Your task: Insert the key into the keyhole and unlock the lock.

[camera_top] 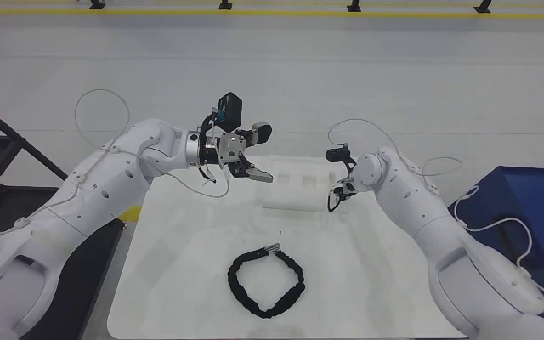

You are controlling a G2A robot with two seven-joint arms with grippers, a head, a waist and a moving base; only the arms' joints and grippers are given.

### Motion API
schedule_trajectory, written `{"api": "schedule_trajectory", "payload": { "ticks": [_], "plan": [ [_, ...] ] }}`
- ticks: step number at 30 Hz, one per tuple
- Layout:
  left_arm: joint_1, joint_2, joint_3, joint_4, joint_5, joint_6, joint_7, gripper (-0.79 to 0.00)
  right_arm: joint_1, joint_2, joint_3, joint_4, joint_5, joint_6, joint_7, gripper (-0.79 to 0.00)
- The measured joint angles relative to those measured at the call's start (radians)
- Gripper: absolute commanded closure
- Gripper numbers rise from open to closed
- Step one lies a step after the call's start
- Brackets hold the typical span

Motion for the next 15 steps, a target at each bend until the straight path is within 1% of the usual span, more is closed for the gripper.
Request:
{"api": "schedule_trajectory", "payload": {
  "ticks": [3, 9, 12, 15],
  "plan": [
    [0.000, 0.000, 0.000, 0.000, 0.000, 0.000, 0.000, -0.785, 0.005, 0.010, 0.014, -0.027, -0.012, 0.003, 0.007, 0.000],
    [0.000, 0.000, 0.000, 0.000, 0.000, 0.000, 0.000, -0.785, 0.007, 0.044, 0.060, -0.114, -0.037, 0.007, 0.042, 0.000],
    [0.000, 0.000, 0.000, 0.000, 0.000, 0.000, 0.000, -0.785, -0.004, 0.069, 0.099, -0.188, -0.036, 0.011, 0.072, 0.000],
    [0.000, 0.000, 0.000, 0.000, 0.000, 0.000, 0.000, -0.785, -0.027, 0.101, 0.151, -0.292, -0.034, 0.019, 0.113, 0.000]
  ]
}}
